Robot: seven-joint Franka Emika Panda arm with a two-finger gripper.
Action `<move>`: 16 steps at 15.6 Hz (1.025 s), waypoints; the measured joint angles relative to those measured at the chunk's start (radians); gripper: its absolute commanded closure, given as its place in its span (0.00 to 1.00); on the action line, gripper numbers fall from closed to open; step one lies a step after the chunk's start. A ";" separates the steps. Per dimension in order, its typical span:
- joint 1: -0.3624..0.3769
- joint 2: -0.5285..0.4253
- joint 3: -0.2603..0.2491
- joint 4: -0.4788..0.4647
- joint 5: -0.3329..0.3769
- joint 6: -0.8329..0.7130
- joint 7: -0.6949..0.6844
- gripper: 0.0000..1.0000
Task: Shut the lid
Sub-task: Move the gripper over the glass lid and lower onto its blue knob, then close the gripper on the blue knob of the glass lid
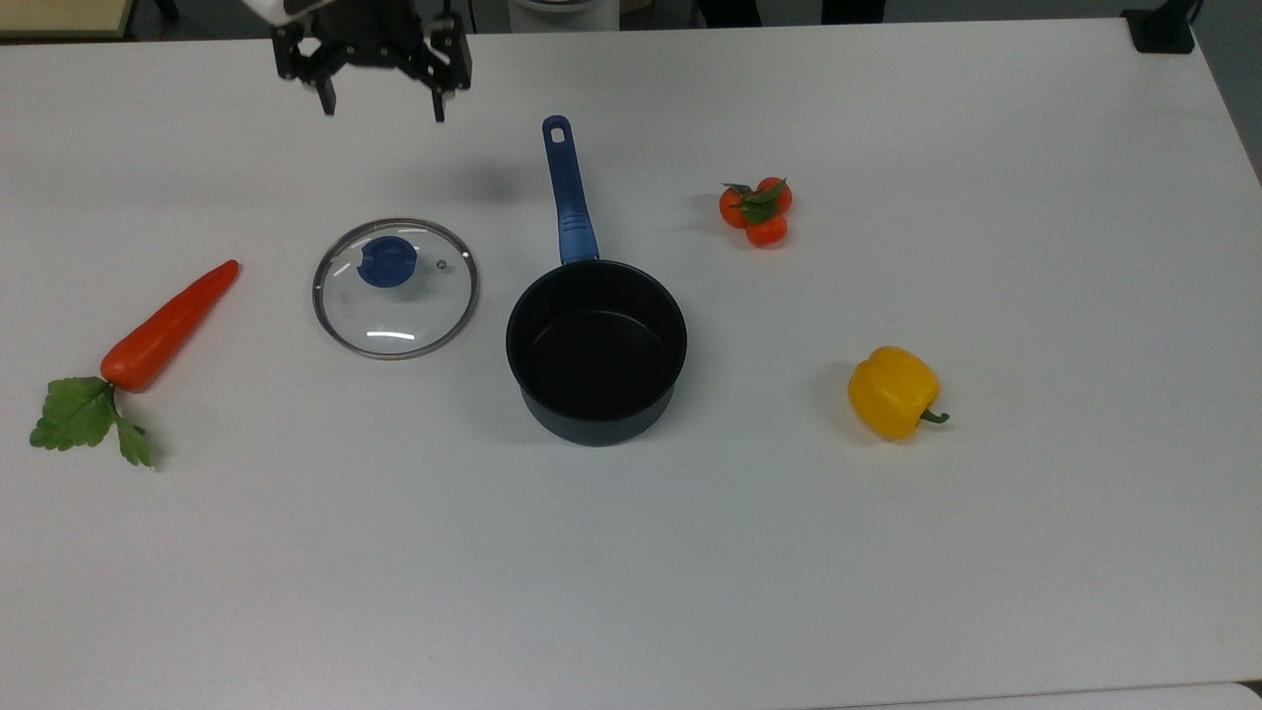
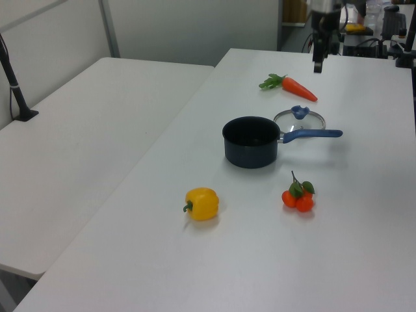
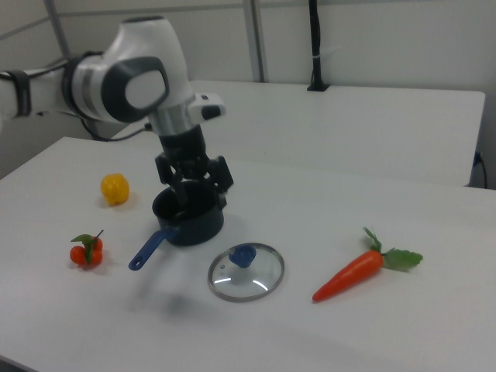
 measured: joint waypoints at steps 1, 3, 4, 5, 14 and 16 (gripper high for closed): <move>-0.007 0.022 0.000 -0.007 0.000 0.028 -0.001 0.00; -0.021 0.072 0.000 -0.012 0.000 0.083 -0.001 0.00; -0.029 0.097 0.000 -0.012 0.000 0.111 -0.002 0.00; -0.034 0.122 0.000 -0.012 0.000 0.135 -0.002 0.00; -0.042 0.253 -0.001 -0.039 0.000 0.288 -0.003 0.01; -0.043 0.264 -0.001 -0.047 0.000 0.310 -0.003 0.11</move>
